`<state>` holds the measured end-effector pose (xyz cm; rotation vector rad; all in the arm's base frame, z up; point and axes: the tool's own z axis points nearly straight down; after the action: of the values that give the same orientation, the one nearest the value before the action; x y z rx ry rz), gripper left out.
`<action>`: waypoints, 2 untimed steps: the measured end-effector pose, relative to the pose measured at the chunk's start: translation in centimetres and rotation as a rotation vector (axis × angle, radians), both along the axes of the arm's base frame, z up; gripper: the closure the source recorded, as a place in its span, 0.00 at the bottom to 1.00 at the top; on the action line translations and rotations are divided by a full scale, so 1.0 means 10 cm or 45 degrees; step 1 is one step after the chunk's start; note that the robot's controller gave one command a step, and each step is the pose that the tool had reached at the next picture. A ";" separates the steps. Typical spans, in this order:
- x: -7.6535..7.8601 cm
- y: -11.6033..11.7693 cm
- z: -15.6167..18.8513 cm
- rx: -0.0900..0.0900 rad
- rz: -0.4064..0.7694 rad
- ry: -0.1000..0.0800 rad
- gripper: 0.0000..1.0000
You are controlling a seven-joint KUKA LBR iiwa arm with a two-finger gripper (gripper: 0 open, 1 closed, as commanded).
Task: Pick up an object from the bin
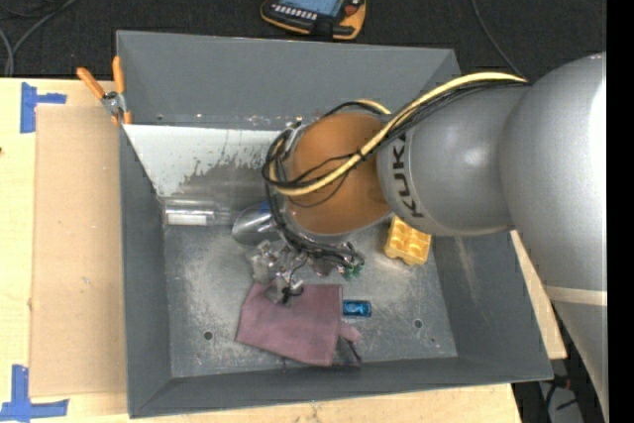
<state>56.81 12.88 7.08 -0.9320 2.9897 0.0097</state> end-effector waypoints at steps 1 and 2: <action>0.00 0.00 0.07 0.001 -0.004 0.001 1.00; -0.01 0.01 0.23 0.001 -0.007 0.002 1.00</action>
Offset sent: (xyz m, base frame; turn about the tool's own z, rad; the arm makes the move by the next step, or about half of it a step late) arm -0.0003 0.0000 0.0293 0.0017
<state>56.73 12.97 9.39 -0.9241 2.9936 0.0119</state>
